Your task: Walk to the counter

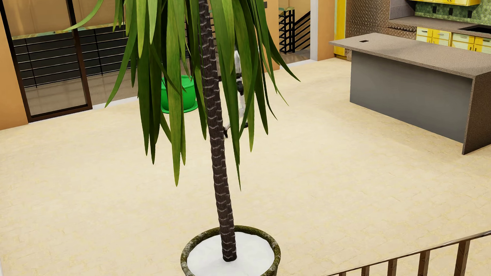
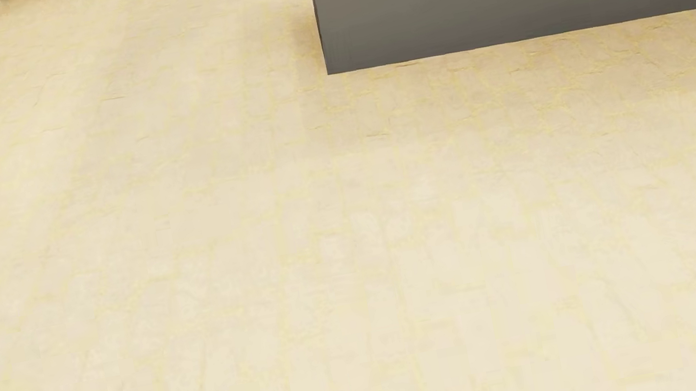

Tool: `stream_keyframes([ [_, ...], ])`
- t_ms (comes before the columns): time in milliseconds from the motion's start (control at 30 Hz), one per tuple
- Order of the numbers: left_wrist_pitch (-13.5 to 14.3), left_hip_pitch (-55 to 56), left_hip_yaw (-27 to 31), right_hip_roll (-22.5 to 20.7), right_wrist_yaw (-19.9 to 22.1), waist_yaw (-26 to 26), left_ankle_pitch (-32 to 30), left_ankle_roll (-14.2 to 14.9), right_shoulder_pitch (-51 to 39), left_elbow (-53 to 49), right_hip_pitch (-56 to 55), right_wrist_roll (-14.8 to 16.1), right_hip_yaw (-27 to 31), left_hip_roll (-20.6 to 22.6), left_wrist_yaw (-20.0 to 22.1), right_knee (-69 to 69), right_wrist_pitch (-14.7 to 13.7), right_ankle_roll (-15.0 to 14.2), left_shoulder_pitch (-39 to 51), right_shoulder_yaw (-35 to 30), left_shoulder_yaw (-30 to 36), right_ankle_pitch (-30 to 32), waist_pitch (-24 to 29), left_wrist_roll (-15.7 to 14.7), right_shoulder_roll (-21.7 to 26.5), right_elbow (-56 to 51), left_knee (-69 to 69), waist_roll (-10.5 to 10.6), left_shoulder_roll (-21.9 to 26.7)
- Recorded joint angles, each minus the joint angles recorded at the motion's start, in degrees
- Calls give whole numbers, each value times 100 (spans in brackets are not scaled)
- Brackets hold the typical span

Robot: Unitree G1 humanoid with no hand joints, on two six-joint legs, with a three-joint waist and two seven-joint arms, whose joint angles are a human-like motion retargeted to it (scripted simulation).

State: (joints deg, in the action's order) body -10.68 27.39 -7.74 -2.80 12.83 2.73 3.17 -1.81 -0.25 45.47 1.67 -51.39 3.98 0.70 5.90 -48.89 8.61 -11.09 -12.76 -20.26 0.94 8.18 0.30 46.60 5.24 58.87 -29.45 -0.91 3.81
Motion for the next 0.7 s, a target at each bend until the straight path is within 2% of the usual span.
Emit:
stream_keyframes([
  [33, 113, -212, -196, 222, -79, 38, 183, -61, 2, 59, -527, -188, 5, 85, 50, -914, -88, -241, 23, -185, -41, 644, 17, 7, 186, 52, 8, -91, -55],
  [67, 205, -462, -359, 411, -117, 58, 347, -97, 14, 101, -1048, -250, -1, 161, 73, -1652, -196, -179, 86, -251, -29, 782, 38, 54, 352, -12, 69, -176, -72],
  [133, 300, -962, -531, 571, -105, 24, 669, -120, 165, 169, -2012, 33, 1, 347, 64, -2466, -318, 97, 315, 41, 112, 154, 96, 219, 609, -440, 165, -311, -54],
  [167, 342, -1209, -537, 559, -47, -26, 827, -120, 312, 240, -2408, 255, 13, 441, 53, -2478, -338, 153, 481, 308, 174, -164, 122, 310, 711, -753, 208, -355, -33],
  [200, 391, -1439, -516, 510, 35, -93, 985, -122, 457, 257, -2770, 478, 48, 533, 42, -2289, -326, 362, 626, 591, 233, -626, 143, 382, 759, -1067, 236, -388, -15],
  [267, 519, -1891, -409, 461, 192, -250, 1245, -149, 725, 123, -3301, 840, 68, 673, 60, -1235, -296, 559, 864, 1047, 330, -1322, 164, 434, 737, -1613, 351, -428, 42],
  [300, 585, -2118, -335, 476, 241, -330, 1337, -154, 843, 11, -3458, 928, 35, 726, 95, -439, -297, 645, 958, 1163, 369, -1378, 167, 421, 715, -1816, 452, -439, 76],
  [333, 637, -2352, -256, 522, 302, -408, 1406, -153, 888, -99, -3526, 922, -48, 775, 137, 489, -254, 801, 1032, 1171, 422, -1396, 164, 368, 636, -1913, 583, -447, 123],
  [400, 673, -2837, -84, 577, 383, -540, 1441, -143, 1015, -259, -3425, 777, -285, 856, 187, 2553, -267, 850, 1164, 1092, 528, -1050, 142, 254, 582, -1973, 912, -451, 193],
  [433, 677, -3056, 10, 550, 440, -594, 1444, -127, 1076, -308, -3326, 670, -364, 880, 222, 3399, -277, 769, 1211, 1052, 582, -948, 129, 211, 555, -1936, 1027, -446, 212],
  [467, 676, -3262, 105, 524, 501, -638, 1478, -110, 1140, -332, -3274, 575, -421, 909, 292, 3825, -278, 687, 1236, 1046, 632, -971, 117, 183, 520, -1859, 1026, -436, 214],
  [500, 665, -3441, 207, 481, 555, -677, 1511, -83, 1206, -335, -3270, 514, -432, 908, 378, 3749, -276, 732, 1232, 1074, 675, -905, 102, 170, 454, -1748, 984, -419, 217],
  [533, 639, -3609, 313, 400, 601, -718, 1462, -46, 1279, -323, -3284, 479, -369, 869, 440, 3439, -266, 1106, 1188, 1127, 705, -565, 82, 166, 362, -1610, 898, -387, 221],
  [600, 527, -3866, 441, 272, 651, -765, 1001, 69, 1413, -267, -3112, 430, -445, 669, 486, 2927, -220, 1273, 937, 1224, 589, -44, 29, 49, 151, -1255, 523, -256, 188],
  [667, 387, -3636, 543, 59, 612, -773, -80, 657, 1433, -102, -2857, 334, -625, 341, 388, 2600, -211, 1387, 600, 1204, 441, -286, 1, -158, 1, -825, -557, -51, 160],
  [700, 411, -3244, 574, -53, 573, -777, -774, 892, 1383, -14, -2684, 233, -740, 136, 194, 2534, -244, 1452, 496, 1128, 615, -487, 7, -86, -35, -646, -1460, 47, 279],
])
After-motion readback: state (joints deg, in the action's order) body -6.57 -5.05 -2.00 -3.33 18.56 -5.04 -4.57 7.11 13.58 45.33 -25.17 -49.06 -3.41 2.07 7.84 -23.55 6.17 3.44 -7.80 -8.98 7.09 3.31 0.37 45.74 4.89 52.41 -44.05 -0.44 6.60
